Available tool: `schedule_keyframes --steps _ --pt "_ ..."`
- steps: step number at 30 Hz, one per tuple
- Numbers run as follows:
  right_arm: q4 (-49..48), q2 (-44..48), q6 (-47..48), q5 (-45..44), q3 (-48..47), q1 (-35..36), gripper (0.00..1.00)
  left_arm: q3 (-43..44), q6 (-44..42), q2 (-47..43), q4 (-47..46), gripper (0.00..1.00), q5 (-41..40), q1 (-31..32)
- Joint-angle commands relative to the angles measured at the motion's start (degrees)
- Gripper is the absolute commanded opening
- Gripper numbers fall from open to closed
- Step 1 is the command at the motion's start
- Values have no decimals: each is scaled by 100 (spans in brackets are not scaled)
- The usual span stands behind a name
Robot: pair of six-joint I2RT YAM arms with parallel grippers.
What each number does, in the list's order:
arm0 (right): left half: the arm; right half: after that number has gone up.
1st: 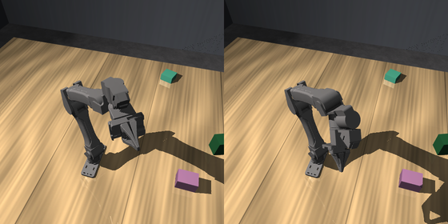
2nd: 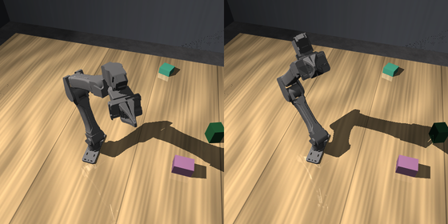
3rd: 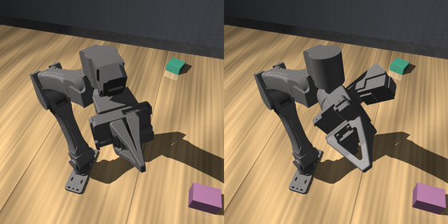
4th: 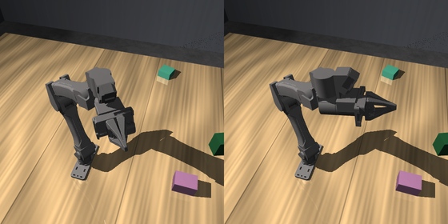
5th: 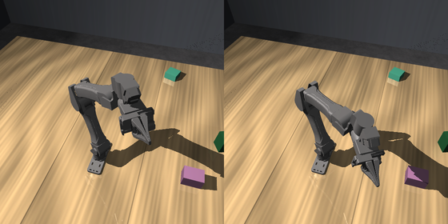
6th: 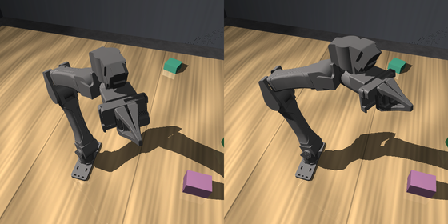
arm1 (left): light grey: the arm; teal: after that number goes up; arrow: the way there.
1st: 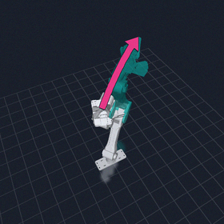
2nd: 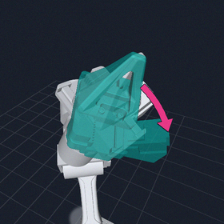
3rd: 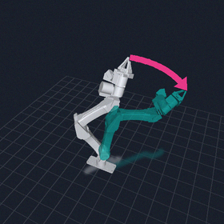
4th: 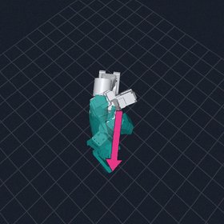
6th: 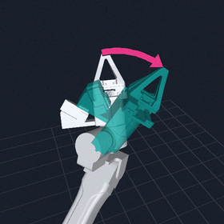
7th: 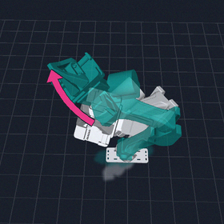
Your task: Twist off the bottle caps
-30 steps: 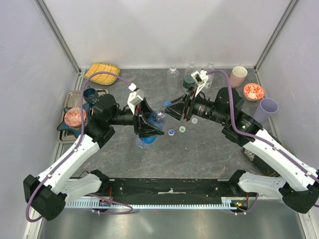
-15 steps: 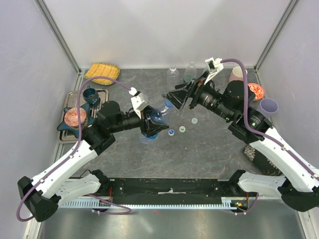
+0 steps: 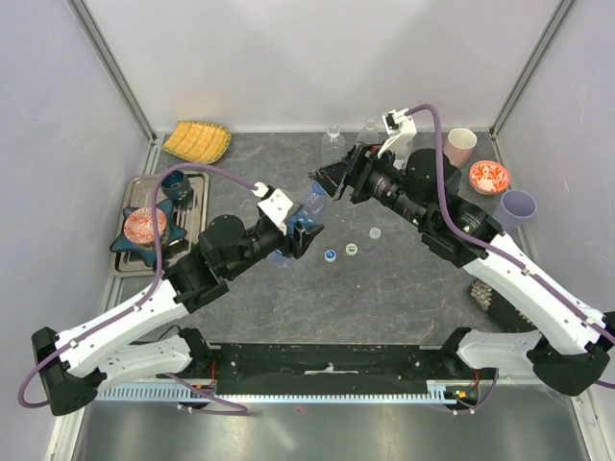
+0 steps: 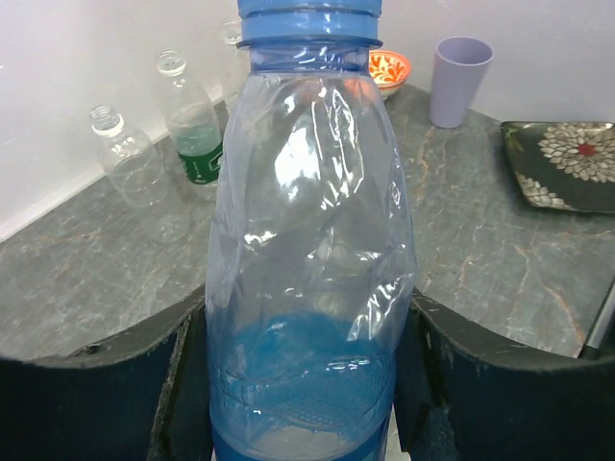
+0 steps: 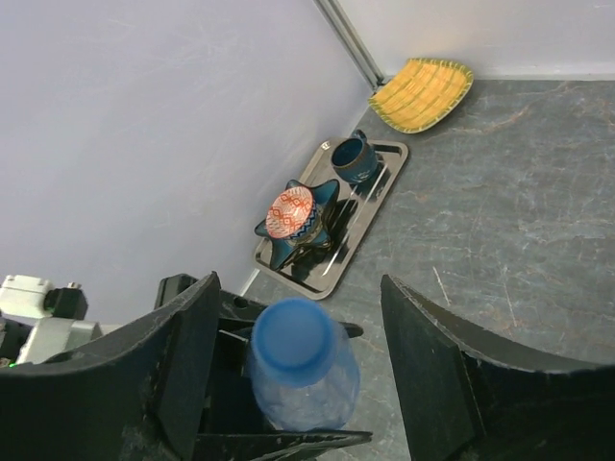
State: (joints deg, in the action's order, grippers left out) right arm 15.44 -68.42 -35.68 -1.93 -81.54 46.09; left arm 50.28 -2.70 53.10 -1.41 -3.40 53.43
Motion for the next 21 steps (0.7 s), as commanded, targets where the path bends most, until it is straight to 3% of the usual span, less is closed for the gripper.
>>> schedule_keyframes --steps 1,10,21 --pt "-235 13 -71 -88 -187 129 73 43 -380 68 -263 42 -653 106" --pt "-235 -75 -27 -149 -29 155 56 61 -381 60 -263 41 -715 141" --pt "-217 -110 8 -246 68 146 57 34 -380 25 -263 41 -732 150"
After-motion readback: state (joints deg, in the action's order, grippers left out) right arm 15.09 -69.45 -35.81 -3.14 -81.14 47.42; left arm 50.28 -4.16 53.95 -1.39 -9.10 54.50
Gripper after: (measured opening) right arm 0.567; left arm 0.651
